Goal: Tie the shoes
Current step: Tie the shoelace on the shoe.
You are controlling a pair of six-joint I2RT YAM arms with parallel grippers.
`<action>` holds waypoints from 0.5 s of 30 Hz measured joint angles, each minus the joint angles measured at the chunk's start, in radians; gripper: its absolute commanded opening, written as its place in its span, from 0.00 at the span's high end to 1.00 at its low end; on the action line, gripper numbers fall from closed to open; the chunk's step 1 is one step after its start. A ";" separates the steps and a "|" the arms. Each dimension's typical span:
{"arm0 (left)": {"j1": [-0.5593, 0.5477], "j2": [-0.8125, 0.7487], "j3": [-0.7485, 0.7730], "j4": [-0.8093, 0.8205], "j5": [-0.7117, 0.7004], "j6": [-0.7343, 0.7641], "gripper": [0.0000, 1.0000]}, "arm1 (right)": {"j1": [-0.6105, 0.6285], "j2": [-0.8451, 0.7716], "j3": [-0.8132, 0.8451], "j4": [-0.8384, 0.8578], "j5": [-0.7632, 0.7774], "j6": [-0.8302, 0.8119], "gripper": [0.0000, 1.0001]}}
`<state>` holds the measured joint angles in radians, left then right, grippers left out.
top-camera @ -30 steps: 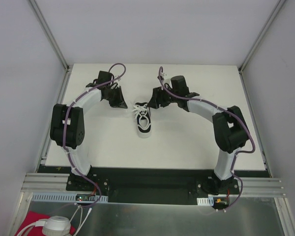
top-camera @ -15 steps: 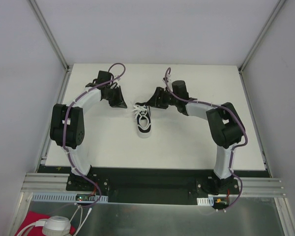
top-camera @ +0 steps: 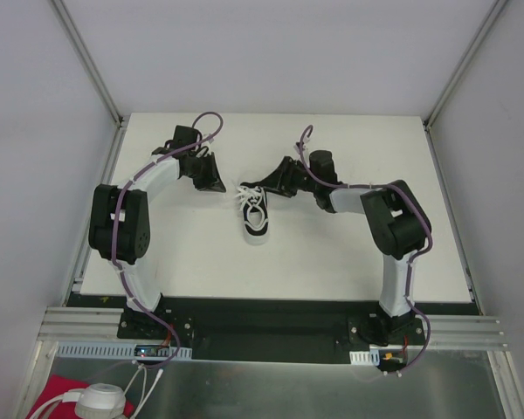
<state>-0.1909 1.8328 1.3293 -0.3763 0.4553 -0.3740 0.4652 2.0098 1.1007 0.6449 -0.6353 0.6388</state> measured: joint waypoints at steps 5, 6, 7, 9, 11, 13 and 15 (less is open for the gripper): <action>0.000 0.000 0.000 0.000 0.000 0.000 1.00 | 0.000 0.003 -0.002 0.037 -0.014 0.027 0.54; 0.000 0.000 0.000 0.000 0.000 0.000 1.00 | 0.000 0.006 -0.002 0.042 -0.017 0.031 0.55; 0.000 0.000 0.000 0.000 0.000 0.000 1.00 | 0.000 0.009 -0.002 0.048 -0.017 0.034 0.55; 0.000 0.000 0.000 0.000 0.000 0.000 1.00 | 0.000 0.014 -0.004 0.054 -0.018 0.038 0.55; 0.000 0.000 0.000 0.000 0.000 0.000 1.00 | 0.000 0.017 -0.013 0.057 -0.019 0.040 0.55; 0.000 0.000 0.000 0.000 0.000 0.000 1.00 | 0.000 0.017 -0.021 0.057 -0.020 0.042 0.55; 0.000 0.000 0.000 0.000 0.000 0.000 1.00 | 0.000 0.017 -0.030 0.060 -0.020 0.042 0.54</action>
<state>-0.1909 1.8328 1.3293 -0.3763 0.4553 -0.3740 0.4652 2.0266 1.0710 0.7044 -0.6556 0.6804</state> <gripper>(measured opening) 0.006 0.455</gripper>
